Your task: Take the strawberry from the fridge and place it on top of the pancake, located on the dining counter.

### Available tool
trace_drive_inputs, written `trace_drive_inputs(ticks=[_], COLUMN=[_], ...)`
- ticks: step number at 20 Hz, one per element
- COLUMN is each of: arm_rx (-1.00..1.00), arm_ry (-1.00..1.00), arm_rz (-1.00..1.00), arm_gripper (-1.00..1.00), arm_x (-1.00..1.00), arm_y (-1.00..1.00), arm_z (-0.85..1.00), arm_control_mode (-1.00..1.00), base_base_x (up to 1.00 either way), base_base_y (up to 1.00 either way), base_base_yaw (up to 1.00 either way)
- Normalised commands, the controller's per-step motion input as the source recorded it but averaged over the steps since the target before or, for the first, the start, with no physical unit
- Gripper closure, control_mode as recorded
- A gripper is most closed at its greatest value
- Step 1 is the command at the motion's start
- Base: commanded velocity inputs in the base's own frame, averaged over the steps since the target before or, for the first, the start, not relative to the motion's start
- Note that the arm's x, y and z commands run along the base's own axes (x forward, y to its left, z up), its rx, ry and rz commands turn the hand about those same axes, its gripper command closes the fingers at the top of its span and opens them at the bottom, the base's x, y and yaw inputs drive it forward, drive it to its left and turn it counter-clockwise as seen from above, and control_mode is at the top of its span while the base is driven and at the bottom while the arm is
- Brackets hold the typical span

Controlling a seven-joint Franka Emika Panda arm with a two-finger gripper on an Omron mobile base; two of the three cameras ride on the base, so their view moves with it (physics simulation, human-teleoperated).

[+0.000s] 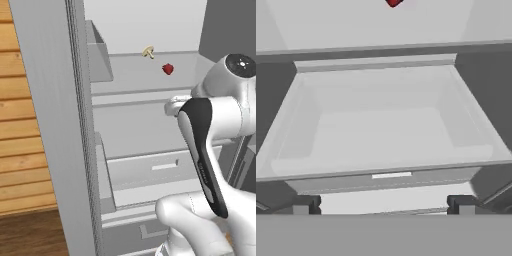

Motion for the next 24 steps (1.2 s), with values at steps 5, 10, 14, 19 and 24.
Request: trace_drive_inputs(ticks=[5, 10, 14, 19, 24], arm_rx=[0.01, 0.01, 0.00, 0.00, 0.00], arm_ry=[-0.35, -0.18, 0.00, 0.07, 0.12], arm_rz=[0.00, 0.00, 0.00, -0.01, -0.03], arm_gripper=[-1.00, -1.00, -1.00, -1.00, -1.00], arm_x=[0.67, 0.74, 0.94, 1.00, 0.99], arm_y=[-0.05, -0.16, -0.23, -0.07, 0.00], arm_z=[0.92, 0.36, -0.19, 0.01, 0.03], arm_control_mode=[-1.00, -1.00, -1.00, -1.00, -1.00], base_base_x=[0.00, 0.00, 0.00, 0.00, 0.00], base_base_y=[0.00, 0.00, 0.00, 0.00, 0.00], base_base_yaw=[0.00, 0.00, 0.00, 0.00, 0.00])
